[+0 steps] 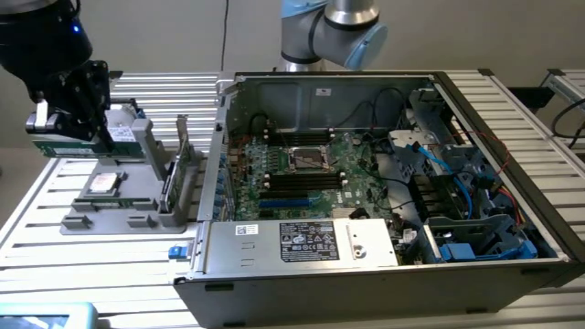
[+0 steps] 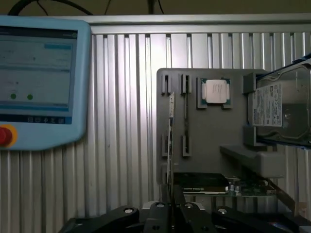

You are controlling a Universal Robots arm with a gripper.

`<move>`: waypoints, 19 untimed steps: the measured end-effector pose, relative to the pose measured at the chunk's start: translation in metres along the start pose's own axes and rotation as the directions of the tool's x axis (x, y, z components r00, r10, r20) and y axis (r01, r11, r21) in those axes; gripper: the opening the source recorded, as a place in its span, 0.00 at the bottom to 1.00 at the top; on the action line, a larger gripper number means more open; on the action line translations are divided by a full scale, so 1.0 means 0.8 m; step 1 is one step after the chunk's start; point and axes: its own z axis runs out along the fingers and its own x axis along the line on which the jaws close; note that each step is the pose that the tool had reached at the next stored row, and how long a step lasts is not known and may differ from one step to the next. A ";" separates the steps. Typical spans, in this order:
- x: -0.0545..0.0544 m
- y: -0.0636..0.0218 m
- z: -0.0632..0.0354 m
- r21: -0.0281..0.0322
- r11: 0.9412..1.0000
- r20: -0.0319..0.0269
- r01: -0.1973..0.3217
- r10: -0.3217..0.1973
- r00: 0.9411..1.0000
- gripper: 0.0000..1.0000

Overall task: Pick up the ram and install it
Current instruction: 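Pick up the ram and move it above insertion slot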

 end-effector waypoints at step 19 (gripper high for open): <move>-0.005 -0.107 -0.061 -0.001 1.000 0.031 0.001 -0.001 1.000 0.14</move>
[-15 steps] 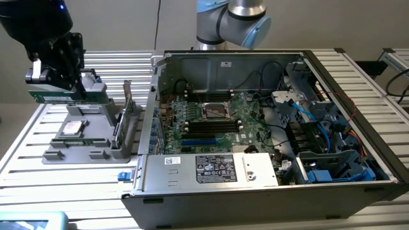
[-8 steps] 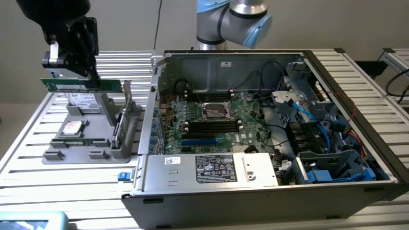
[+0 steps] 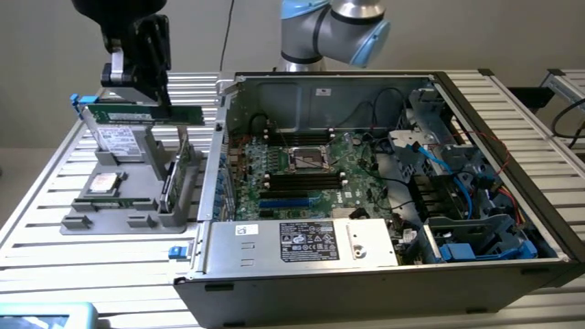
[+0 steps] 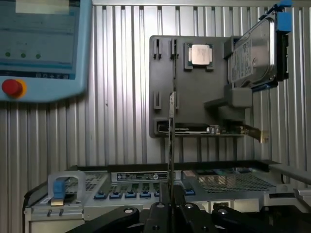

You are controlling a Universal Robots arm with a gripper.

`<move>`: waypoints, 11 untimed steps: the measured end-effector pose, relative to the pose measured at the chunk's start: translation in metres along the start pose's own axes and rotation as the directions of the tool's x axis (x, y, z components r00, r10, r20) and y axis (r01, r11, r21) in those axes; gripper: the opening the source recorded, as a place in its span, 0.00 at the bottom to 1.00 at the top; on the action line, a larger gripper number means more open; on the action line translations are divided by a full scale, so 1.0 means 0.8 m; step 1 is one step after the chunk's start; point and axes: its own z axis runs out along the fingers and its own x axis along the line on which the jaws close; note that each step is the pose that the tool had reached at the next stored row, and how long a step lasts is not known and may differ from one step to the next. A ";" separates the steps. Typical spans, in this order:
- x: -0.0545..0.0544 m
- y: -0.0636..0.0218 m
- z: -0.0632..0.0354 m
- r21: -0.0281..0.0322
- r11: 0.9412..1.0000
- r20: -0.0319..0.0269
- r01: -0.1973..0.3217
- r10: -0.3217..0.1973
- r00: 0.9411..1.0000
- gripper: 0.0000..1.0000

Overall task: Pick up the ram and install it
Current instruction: 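Pick up the ram and move it above insertion slot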

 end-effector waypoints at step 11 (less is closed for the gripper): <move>-0.003 -0.062 -0.002 0.000 1.000 0.002 0.002 -0.002 1.000 0.14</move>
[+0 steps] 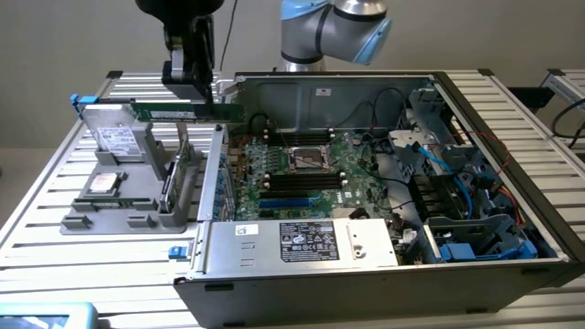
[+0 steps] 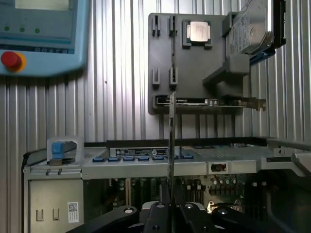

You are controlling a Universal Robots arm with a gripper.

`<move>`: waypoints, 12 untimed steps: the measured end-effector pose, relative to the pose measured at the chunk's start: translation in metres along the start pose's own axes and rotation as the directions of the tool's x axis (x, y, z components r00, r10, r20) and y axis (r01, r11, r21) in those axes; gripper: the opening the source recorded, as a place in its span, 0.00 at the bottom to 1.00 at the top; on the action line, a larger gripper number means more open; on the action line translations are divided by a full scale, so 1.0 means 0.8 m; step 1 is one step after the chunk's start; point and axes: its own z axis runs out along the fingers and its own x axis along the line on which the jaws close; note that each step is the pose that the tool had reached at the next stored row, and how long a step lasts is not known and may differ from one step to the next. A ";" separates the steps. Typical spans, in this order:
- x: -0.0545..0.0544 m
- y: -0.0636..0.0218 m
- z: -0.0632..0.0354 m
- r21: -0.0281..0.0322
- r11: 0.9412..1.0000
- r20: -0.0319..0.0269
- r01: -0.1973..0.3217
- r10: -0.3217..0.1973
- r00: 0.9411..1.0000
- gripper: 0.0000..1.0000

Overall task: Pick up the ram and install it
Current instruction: 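Pick up the ram and move it above insertion slot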

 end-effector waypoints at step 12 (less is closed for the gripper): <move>-0.004 -0.068 -0.001 0.000 1.000 0.002 0.001 -0.001 1.000 0.14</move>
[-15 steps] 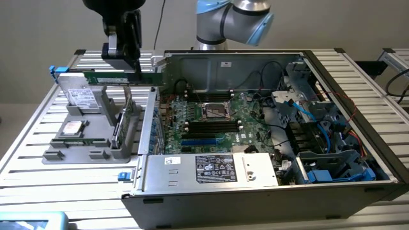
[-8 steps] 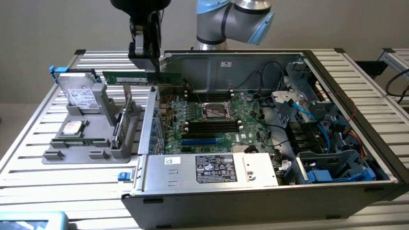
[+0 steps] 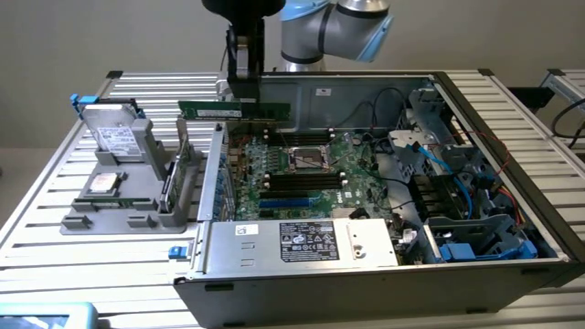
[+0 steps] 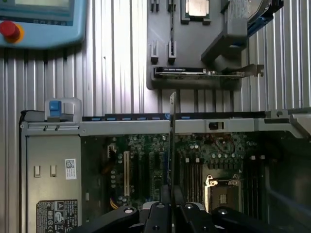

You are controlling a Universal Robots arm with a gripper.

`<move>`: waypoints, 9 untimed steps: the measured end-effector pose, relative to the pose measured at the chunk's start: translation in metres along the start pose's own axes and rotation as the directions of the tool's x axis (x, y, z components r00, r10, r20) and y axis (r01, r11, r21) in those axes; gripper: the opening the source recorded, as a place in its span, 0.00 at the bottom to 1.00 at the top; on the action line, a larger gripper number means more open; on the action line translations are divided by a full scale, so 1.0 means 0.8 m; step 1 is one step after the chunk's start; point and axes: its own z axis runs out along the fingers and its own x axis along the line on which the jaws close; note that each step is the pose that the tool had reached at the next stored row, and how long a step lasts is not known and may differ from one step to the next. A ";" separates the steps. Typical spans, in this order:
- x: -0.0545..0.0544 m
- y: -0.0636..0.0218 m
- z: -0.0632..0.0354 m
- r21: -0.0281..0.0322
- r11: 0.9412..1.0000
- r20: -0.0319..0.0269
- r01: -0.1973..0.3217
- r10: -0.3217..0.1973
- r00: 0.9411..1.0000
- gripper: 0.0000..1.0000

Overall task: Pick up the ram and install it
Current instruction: 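Pick up the ram and move it above insertion slot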

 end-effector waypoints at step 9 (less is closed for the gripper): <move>-0.010 -0.051 0.005 0.000 1.000 0.002 0.000 0.000 1.000 0.14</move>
